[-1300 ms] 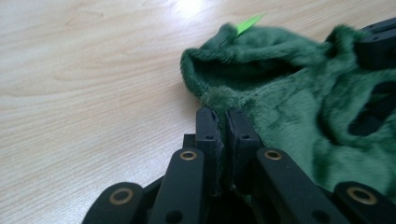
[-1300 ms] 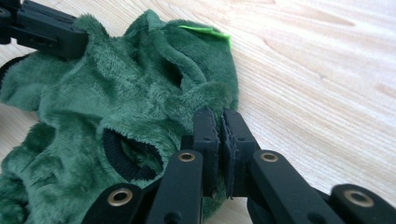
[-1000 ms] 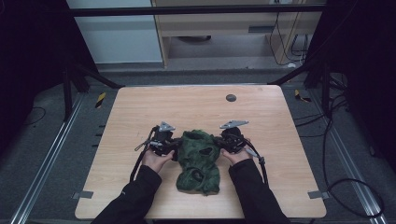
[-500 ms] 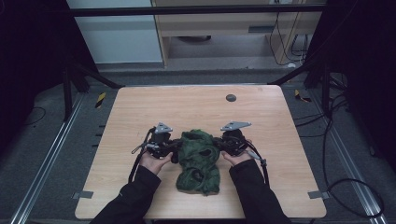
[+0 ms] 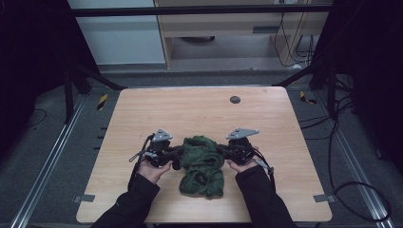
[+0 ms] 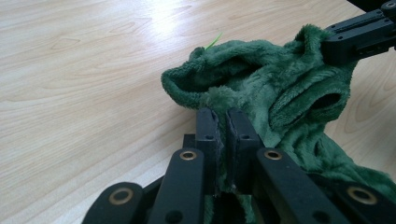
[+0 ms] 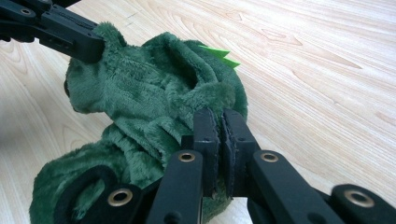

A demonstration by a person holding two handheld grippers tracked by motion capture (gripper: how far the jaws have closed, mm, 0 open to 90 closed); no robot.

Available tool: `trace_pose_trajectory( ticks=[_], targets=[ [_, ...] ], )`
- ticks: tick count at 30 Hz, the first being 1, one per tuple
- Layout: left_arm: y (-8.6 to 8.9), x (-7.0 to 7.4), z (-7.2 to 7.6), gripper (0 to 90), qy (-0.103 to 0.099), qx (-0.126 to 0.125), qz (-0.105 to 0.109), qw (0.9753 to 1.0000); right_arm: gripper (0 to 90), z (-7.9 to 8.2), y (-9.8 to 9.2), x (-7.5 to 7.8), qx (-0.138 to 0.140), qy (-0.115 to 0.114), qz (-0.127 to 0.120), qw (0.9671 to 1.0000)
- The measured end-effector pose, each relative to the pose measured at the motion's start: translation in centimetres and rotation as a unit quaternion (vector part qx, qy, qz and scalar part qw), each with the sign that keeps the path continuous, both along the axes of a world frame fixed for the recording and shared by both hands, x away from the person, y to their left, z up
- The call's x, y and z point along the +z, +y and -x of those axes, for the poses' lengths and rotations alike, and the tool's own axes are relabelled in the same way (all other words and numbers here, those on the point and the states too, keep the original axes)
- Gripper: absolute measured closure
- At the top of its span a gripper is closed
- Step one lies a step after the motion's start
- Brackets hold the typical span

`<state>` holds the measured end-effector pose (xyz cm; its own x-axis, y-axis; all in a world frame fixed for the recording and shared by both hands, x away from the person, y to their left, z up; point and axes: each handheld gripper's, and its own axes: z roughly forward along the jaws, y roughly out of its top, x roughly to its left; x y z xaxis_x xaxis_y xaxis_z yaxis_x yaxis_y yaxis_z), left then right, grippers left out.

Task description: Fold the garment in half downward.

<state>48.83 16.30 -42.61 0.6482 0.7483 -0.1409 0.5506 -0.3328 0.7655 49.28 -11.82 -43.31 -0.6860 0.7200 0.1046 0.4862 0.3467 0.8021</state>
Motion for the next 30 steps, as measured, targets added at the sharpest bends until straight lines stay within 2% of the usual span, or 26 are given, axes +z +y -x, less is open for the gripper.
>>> trace_pose_trajectory(
  ticks=[7,19,30],
  targets=[
    [0.0,-0.2,0.8,84.7,0.004,-0.009,-0.002,0.9999,85.6,1.3,-0.5,-0.3,0.006,-0.001,0.003,1.0],
    [0.1,-0.7,1.9,84.6,0.012,-0.024,-0.008,0.9996,85.3,2.3,-0.5,-1.0,0.018,0.003,0.01,0.9998],
    [0.3,-1.0,3.0,84.6,0.019,-0.034,-0.012,0.9992,85.0,3.5,-0.7,-1.3,0.026,0.005,0.006,0.9996]
  ],
)
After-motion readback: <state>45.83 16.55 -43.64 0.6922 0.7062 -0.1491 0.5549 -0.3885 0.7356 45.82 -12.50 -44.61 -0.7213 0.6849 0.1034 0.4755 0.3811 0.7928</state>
